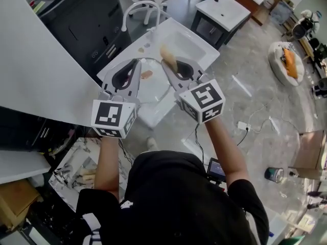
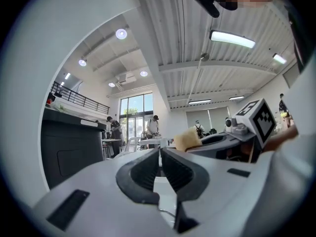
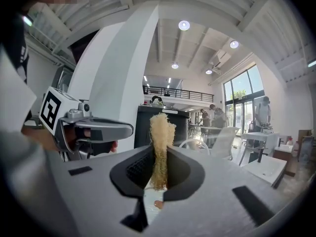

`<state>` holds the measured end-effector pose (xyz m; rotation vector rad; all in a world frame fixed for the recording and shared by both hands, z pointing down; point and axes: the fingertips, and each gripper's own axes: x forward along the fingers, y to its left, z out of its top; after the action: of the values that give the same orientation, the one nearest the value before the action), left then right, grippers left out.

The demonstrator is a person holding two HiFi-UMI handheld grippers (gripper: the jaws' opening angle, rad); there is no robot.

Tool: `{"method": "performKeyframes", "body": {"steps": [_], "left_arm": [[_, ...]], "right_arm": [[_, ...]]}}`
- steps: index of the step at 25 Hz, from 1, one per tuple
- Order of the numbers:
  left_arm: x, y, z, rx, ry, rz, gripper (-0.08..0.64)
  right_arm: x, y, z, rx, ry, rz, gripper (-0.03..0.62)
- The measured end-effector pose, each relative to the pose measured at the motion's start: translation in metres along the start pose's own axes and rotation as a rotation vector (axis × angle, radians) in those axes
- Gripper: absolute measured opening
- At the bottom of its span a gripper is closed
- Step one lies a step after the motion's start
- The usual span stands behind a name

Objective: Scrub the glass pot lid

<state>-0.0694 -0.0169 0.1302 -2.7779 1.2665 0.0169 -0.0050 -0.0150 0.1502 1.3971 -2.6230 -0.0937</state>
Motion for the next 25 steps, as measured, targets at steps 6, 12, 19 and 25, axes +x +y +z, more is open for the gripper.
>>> {"method": "performKeyframes", "body": {"steps": [6, 12, 19, 25], "left_arm": [[-0.025, -0.027, 0.009, 0.016, -0.011, 0.068, 0.018], [-0.046, -0.059, 0.006, 0.022, -0.005, 0.109, 0.018], [-0.064, -0.097, 0.006, 0.017, -0.003, 0.137, 0.018], [-0.073, -0.125, 0.010, 0.018, -0.013, 0.137, 0.018]], "right_arm": [[-0.035, 0.011, 0.001, -0.004, -0.022, 0.036, 0.017], [-0.070, 0.018, -0.006, 0.003, -0.031, 0.052, 0.017], [-0.110, 0.022, -0.014, 0.047, -0.040, 0.080, 0.017], [-0.139, 0.020, -0.014, 0.046, -0.056, 0.080, 0.017]]}}
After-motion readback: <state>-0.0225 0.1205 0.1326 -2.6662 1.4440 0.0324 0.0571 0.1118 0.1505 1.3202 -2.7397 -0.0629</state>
